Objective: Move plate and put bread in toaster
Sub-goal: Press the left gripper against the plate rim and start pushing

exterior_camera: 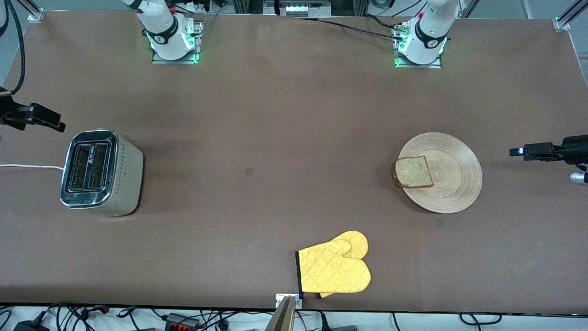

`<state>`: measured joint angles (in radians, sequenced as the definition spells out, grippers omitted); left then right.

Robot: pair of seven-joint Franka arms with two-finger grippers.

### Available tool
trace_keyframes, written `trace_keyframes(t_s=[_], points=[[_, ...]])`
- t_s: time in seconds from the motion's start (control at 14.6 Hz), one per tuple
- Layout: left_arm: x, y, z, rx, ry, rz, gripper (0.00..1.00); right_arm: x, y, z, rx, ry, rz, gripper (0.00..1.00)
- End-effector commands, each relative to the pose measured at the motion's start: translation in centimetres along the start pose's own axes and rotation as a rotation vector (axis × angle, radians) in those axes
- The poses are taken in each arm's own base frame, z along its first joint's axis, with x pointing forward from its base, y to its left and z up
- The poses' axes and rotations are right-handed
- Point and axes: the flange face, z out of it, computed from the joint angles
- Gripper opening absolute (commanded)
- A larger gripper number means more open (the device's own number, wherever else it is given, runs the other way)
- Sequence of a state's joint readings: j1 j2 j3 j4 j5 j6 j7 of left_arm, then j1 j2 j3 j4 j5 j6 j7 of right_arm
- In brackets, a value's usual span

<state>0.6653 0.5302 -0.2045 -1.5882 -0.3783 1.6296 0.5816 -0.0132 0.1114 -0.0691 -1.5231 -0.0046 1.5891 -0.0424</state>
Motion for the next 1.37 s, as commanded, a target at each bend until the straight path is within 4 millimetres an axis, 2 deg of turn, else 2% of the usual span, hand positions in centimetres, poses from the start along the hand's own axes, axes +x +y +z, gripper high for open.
trace_keyframes(t_s=[0.0,0.21,0.27,0.41,0.48,0.62,0.82,0.96,1.24,1.31], points=[[0.8,-4.4,3.3,-0.103,0.033,0.044,1.0,-0.1,-0.3,-0.6,0.011,0.0,-0.008,1.0],[0.6,-8.7,6.4,-0.174,0.073,0.066,1.0,-0.1,-0.2,-0.6,0.011,0.0,-0.006,1.0],[0.7,-9.6,7.6,-0.183,0.074,0.082,1.0,-0.1,-0.3,-0.6,0.011,0.0,-0.008,1.0],[0.6,-10.7,8.9,-0.227,0.094,0.068,0.99,-0.1,-0.4,-0.6,0.011,0.0,-0.009,1.0],[0.7,-10.9,9.5,-0.237,0.09,0.062,0.94,-0.1,-0.4,-0.6,0.011,0.0,-0.009,1.0],[0.8,-10.9,11.4,-0.255,0.07,0.057,0.75,-0.2,-0.4,-0.6,0.012,-0.001,-0.009,1.0],[0.9,-10.9,14.0,-0.289,0.053,0.045,0.57,0.0,-0.2,-0.3,0.012,-0.006,-0.006,1.0],[1.0,-10.9,14.3,-0.294,0.05,0.044,0.44,0.0,-0.3,-0.3,0.012,-0.006,-0.008,1.0],[1.0,-10.4,14.8,-0.303,0.034,0.053,0.05,0.0,-0.2,-0.3,0.012,-0.008,-0.006,1.0],[1.0,-10.5,14.9,-0.306,0.031,0.05,0.01,0.0,-0.3,-0.3,0.014,-0.008,-0.006,1.0]])
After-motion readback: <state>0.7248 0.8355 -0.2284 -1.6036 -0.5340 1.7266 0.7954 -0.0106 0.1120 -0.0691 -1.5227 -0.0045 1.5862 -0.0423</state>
